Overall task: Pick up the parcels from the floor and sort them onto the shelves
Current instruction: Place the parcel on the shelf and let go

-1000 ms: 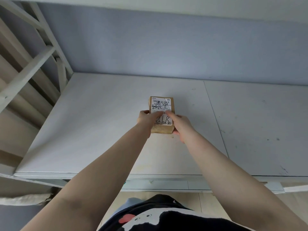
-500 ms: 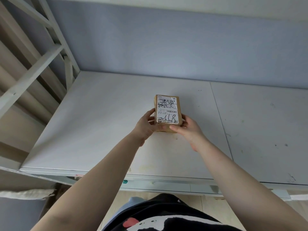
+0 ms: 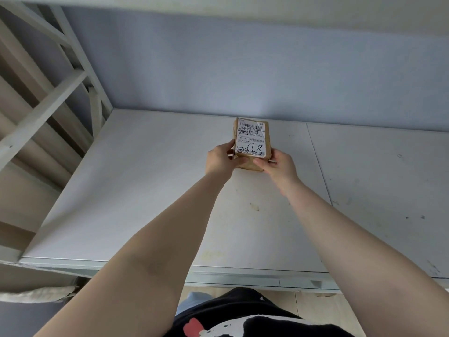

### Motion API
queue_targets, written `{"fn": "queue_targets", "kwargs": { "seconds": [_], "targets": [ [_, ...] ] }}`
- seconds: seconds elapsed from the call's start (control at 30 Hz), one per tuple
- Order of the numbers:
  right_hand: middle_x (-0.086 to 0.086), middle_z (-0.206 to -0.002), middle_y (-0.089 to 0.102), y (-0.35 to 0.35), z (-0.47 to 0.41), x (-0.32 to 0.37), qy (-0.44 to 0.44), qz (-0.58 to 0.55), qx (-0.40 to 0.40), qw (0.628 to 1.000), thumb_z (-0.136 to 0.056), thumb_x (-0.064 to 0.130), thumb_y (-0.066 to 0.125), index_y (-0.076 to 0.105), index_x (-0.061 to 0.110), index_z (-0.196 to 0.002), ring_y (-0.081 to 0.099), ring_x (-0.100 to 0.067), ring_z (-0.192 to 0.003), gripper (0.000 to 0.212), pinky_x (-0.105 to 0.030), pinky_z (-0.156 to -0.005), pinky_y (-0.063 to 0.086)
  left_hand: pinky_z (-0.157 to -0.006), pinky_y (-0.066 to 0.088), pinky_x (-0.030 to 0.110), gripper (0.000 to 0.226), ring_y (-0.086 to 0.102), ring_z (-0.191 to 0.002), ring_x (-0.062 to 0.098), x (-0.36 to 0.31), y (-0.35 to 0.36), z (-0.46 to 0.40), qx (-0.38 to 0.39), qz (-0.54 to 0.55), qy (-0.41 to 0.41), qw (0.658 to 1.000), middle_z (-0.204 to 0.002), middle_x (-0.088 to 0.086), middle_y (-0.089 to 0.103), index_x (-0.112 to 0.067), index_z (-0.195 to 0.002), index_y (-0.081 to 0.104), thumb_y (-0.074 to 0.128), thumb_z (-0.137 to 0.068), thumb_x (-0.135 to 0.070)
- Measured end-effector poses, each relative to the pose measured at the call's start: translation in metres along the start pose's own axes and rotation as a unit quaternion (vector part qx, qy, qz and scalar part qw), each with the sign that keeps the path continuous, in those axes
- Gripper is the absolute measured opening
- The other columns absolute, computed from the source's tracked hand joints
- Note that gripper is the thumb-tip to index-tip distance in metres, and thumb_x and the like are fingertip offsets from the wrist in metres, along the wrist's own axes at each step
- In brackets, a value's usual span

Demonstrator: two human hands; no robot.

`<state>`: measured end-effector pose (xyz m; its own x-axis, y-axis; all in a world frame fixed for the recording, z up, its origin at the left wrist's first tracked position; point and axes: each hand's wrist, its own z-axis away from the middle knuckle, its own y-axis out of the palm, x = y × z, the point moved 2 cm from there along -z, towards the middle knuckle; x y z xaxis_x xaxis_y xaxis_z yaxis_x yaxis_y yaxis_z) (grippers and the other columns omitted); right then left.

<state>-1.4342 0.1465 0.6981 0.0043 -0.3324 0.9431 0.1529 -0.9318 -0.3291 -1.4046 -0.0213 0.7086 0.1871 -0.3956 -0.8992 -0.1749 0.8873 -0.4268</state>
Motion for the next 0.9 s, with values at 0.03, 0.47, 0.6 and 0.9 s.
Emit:
{"fn": "queue_targets", "kwargs": {
  "seconds": [0.03, 0.47, 0.6, 0.9],
  "targets": [
    [-0.005, -0.104, 0.070, 0.001, -0.002, -0.002, 0.002, 0.012, 0.004, 1.000, -0.080, 0.011, 0.075, 0.063, 0.009, -0.124, 0.068, -0.018, -0.092, 0.046, -0.040, -0.091, 0.055, -0.067, 0.047, 0.017, 0.054, 0.068, -0.099, 0.015, 0.002, 0.002, -0.002, 0.005, -0.006, -0.004, 1.000, -0.109, -0.001, 0.074, -0.025, -0.129, 0.067, 0.080, -0.076, -0.027],
    [-0.012, -0.114, 0.071, 0.003, -0.012, -0.011, 0.003, 0.087, 0.006, 0.996, -0.081, 0.016, 0.074, 0.064, 0.010, -0.121, 0.068, -0.029, -0.100, 0.042, -0.047, -0.092, 0.054, -0.062, 0.040, 0.013, 0.043, 0.063, -0.087, 0.012, 0.018, 0.013, -0.009, -0.001, -0.007, -0.006, 1.000, -0.105, 0.001, 0.074, -0.021, -0.123, 0.070, 0.076, -0.080, -0.022],
    [-0.010, -0.115, 0.071, 0.004, -0.014, -0.010, 0.008, 0.097, 0.006, 0.995, -0.080, 0.017, 0.074, 0.064, 0.011, -0.121, 0.067, -0.026, -0.100, 0.042, -0.047, -0.093, 0.053, -0.060, 0.040, 0.014, 0.045, 0.063, -0.089, 0.013, 0.017, 0.014, -0.011, -0.001, -0.007, -0.003, 1.000, -0.106, 0.001, 0.074, -0.023, -0.125, 0.068, 0.076, -0.081, -0.023],
    [-0.007, -0.114, 0.072, 0.016, -0.006, -0.011, 0.004, 0.104, -0.045, 0.993, -0.078, 0.018, 0.075, 0.064, 0.013, -0.121, 0.068, -0.024, -0.101, 0.045, -0.038, -0.091, 0.053, -0.059, 0.041, 0.000, 0.051, 0.065, -0.089, 0.010, 0.020, 0.012, -0.008, 0.001, 0.024, 0.011, 1.000, -0.097, -0.008, 0.072, -0.029, -0.127, 0.066, 0.079, -0.078, -0.025]
  ]
}}
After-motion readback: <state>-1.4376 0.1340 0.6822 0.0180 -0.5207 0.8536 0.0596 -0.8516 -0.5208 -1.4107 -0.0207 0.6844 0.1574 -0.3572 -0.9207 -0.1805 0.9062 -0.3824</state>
